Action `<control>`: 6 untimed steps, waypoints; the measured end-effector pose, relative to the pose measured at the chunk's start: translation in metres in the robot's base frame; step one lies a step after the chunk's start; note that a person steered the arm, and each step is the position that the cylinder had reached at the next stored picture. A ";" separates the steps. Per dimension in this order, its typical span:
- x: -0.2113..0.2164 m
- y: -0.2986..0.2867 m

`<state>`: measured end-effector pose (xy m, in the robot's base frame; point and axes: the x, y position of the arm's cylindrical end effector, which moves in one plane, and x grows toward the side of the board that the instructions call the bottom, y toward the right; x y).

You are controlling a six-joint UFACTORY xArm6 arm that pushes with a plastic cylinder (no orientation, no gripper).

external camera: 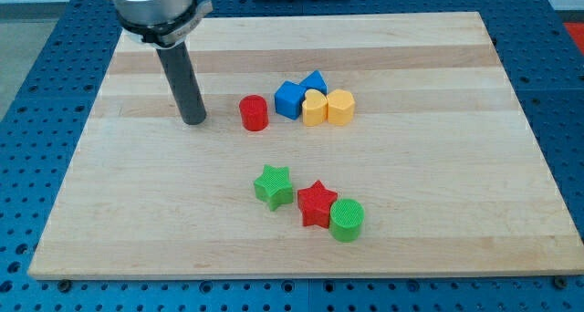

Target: Push the red circle into the blue cube

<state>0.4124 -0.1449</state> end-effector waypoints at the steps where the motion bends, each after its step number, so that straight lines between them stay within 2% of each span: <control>1: 0.001 0.020; 6: 0.001 0.080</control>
